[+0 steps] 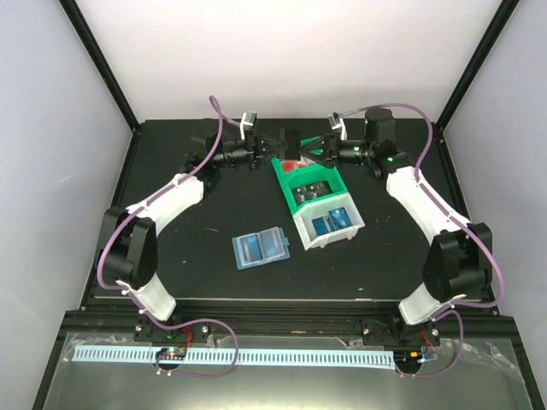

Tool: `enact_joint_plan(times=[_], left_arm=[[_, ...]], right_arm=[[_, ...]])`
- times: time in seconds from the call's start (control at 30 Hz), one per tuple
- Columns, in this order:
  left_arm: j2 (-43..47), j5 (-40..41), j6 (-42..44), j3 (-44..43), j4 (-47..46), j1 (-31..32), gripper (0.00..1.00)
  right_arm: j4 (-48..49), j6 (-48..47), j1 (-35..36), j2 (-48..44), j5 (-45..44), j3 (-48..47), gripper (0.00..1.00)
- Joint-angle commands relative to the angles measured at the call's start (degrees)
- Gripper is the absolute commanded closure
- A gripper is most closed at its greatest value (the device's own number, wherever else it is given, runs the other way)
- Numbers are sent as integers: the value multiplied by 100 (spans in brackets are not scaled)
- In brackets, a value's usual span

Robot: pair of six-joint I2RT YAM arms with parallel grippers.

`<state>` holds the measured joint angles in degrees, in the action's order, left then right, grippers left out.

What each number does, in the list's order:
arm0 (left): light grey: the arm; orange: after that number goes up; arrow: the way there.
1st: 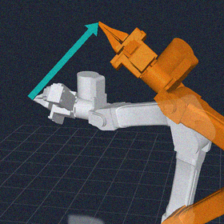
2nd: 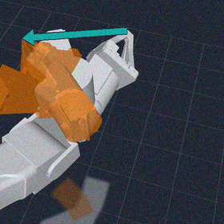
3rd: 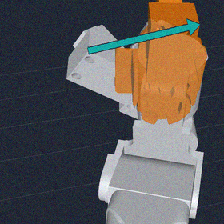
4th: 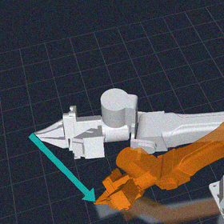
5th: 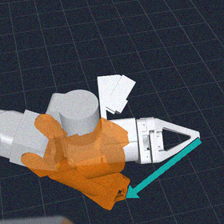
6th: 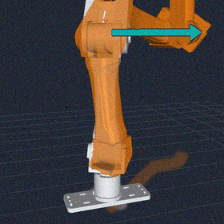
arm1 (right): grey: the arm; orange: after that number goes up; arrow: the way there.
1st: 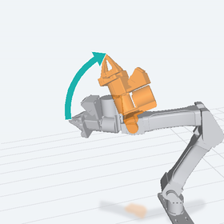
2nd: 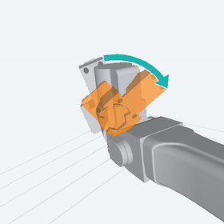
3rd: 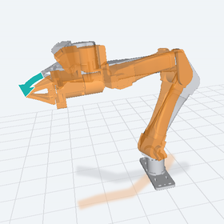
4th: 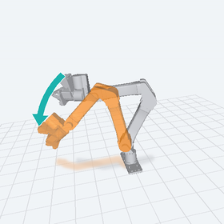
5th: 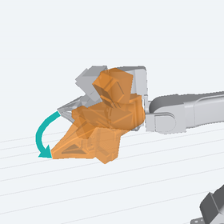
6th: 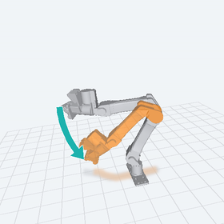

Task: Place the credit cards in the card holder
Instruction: Pick up the credit card from the storage box.

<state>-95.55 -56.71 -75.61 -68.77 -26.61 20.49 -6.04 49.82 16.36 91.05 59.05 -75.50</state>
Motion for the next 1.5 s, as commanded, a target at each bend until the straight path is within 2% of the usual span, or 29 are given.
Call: enact_joint_plan(times=[0.0, 0.1, 0.53, 0.67, 0.83, 1.03, 1.23, 1.3, 1.47], left_arm=[[107, -33, -40, 37, -231, 25, 98], [104, -49, -116, 74, -354, 23, 98], [-11, -172, -915, 242, -1603, 40, 98], [-41, -243, -887, 207, -1616, 86, 98], [-30, -227, -769, 203, -1430, 104, 98], [9, -197, -661, 161, -1226, 113, 98], [68, -190, -518, 148, -962, 109, 98], [140, -136, -404, 212, -877, 92, 96], [192, -132, -422, 334, -860, -28, 91]], right_arm=[[-136, -153, 25, 63, -38, -125, 83], [-119, -162, 25, 77, -44, -107, 88], [-355, -188, 97, 319, -33, -142, 91], [-379, -218, 209, 455, 102, -323, 86], [170, 169, 305, 502, 321, -384, 79], [1062, 840, 312, 476, 546, -307, 78], [2699, 2123, 312, 467, 695, -163, 92], [2789, 2208, 310, 408, 570, -196, 99], [2606, 2187, 244, 215, 383, -316, 99]])
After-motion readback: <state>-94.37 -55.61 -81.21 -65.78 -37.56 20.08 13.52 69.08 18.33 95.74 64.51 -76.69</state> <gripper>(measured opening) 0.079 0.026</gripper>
